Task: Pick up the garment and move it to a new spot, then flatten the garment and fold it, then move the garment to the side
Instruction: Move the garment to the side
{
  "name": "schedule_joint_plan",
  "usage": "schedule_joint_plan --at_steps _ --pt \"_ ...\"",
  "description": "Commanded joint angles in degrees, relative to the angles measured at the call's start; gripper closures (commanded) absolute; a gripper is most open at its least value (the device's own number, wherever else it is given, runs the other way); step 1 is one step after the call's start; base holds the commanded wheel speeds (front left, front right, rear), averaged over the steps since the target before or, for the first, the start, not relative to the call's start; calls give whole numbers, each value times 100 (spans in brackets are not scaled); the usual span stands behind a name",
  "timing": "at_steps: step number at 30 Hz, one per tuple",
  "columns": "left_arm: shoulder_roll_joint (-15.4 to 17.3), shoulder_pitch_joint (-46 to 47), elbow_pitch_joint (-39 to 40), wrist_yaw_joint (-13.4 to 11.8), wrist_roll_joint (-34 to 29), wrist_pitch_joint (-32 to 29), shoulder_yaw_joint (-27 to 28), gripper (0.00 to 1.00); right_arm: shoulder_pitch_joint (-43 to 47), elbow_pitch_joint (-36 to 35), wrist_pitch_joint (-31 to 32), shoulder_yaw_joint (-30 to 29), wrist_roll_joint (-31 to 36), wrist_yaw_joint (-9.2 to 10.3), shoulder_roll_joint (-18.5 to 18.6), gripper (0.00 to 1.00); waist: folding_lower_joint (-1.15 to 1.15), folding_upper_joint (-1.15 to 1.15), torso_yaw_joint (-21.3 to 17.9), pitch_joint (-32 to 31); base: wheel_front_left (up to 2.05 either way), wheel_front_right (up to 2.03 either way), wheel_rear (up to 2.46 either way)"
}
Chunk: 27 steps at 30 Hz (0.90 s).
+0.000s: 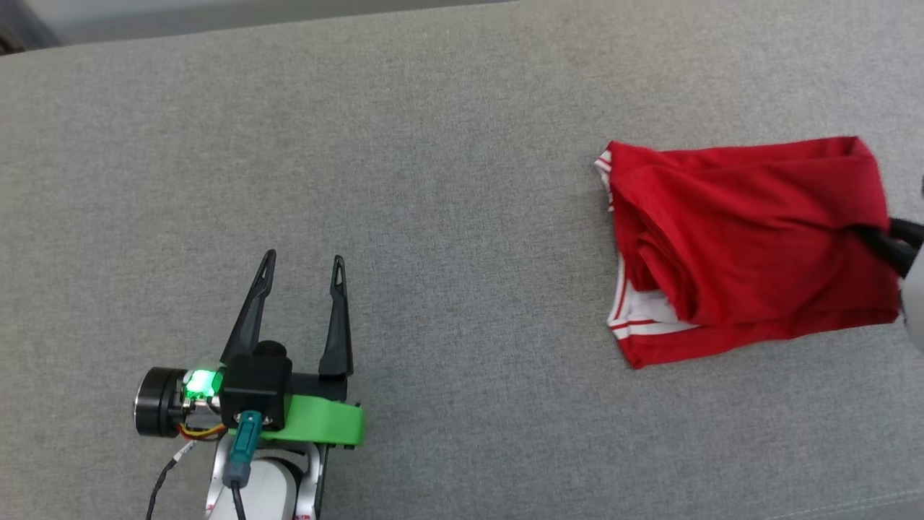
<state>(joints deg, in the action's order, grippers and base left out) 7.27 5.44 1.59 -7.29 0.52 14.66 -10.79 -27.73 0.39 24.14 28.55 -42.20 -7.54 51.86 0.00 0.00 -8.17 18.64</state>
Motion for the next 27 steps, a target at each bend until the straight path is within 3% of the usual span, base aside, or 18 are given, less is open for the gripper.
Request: schedule_joint_plan --at_steps 1,13,23,27 --pt "52 137 51 0 -76 34 -1 0 -179 114 -35 -118 113 5 99 100 0 0 -83 371 0 0 0" --pt "80 676 309 -42 -133 34 -154 0 -701 1839 -166 -1217 499 5 635 100 0 0 271 1278 0 0 0" --pt "124 909 458 -106 -128 34 -243 0 -1170 3155 -598 -2197 705 5 532 100 0 0 472 1729 0 0 0" --pt "153 933 467 -146 -113 34 -249 0 -1209 3441 -694 -2274 806 5 401 100 0 0 492 1750 0 0 0"
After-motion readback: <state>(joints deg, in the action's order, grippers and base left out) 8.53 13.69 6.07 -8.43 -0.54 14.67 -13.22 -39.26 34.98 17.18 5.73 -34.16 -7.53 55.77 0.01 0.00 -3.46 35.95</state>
